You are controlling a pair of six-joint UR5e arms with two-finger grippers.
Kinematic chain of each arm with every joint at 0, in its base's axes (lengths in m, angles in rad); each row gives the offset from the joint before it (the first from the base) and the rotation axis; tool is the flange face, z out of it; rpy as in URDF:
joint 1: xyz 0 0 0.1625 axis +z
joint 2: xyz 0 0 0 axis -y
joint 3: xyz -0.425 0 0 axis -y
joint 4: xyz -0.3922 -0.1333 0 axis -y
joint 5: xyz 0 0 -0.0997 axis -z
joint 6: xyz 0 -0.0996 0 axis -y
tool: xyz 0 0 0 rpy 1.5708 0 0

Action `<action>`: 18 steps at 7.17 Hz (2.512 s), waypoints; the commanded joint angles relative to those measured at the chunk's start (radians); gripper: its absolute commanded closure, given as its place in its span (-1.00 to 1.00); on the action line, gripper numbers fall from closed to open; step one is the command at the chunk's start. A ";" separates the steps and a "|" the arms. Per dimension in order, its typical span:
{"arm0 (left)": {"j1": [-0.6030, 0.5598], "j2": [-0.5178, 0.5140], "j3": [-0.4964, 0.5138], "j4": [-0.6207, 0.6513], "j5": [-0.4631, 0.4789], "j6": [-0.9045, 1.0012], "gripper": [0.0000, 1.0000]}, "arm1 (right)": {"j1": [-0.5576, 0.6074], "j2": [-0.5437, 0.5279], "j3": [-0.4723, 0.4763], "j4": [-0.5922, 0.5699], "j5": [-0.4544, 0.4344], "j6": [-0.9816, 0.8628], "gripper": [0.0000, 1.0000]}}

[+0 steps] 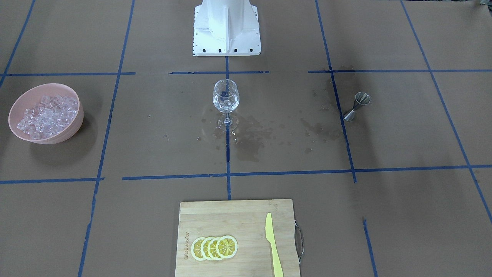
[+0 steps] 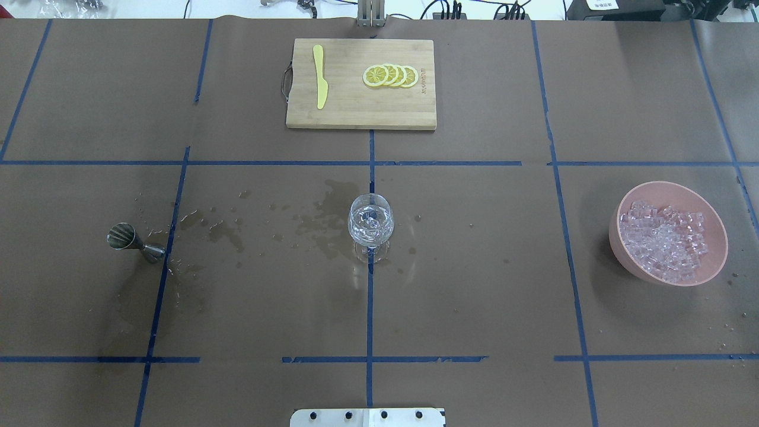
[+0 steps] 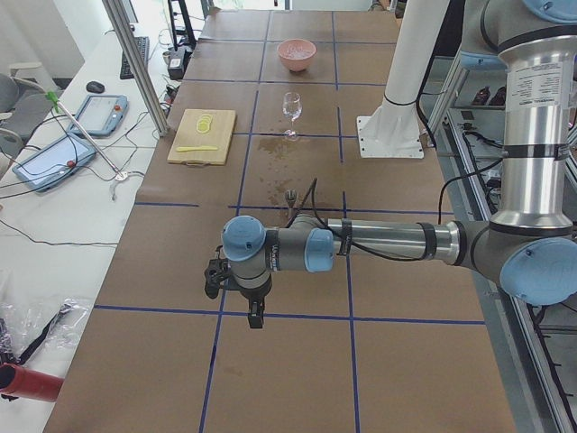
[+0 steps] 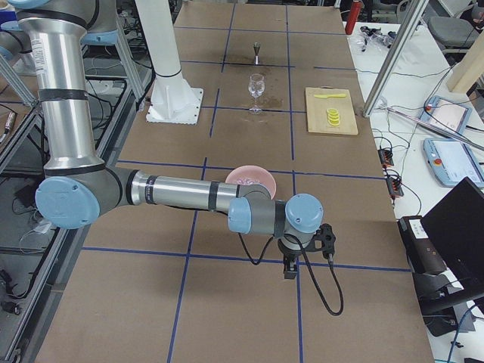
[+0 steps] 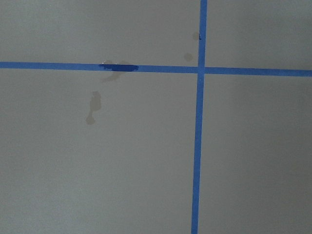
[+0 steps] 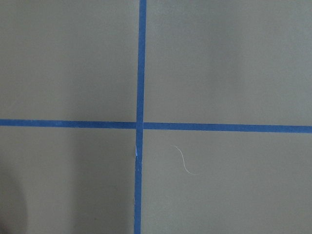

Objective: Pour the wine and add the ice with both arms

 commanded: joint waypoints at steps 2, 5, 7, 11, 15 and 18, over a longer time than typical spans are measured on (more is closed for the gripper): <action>0.000 -0.010 -0.003 0.000 0.001 -0.003 -1.00 | 0.000 -0.061 0.151 0.002 0.000 0.116 -1.00; 0.000 -0.015 -0.003 -0.006 0.001 -0.003 -1.00 | 0.000 -0.168 0.179 0.090 -0.003 0.110 -1.00; 0.000 -0.015 -0.003 -0.006 0.001 -0.002 -1.00 | 0.000 -0.186 0.178 0.141 -0.006 0.119 -1.00; -0.001 -0.013 -0.003 -0.006 0.001 -0.002 -1.00 | -0.022 -0.169 0.181 0.060 -0.007 0.119 -1.00; -0.001 -0.015 -0.003 -0.005 -0.001 -0.005 -1.00 | -0.043 -0.169 0.179 0.060 -0.053 0.118 -1.00; -0.001 -0.015 -0.003 -0.005 -0.001 -0.005 -1.00 | -0.044 -0.167 0.178 0.060 -0.055 0.118 -1.00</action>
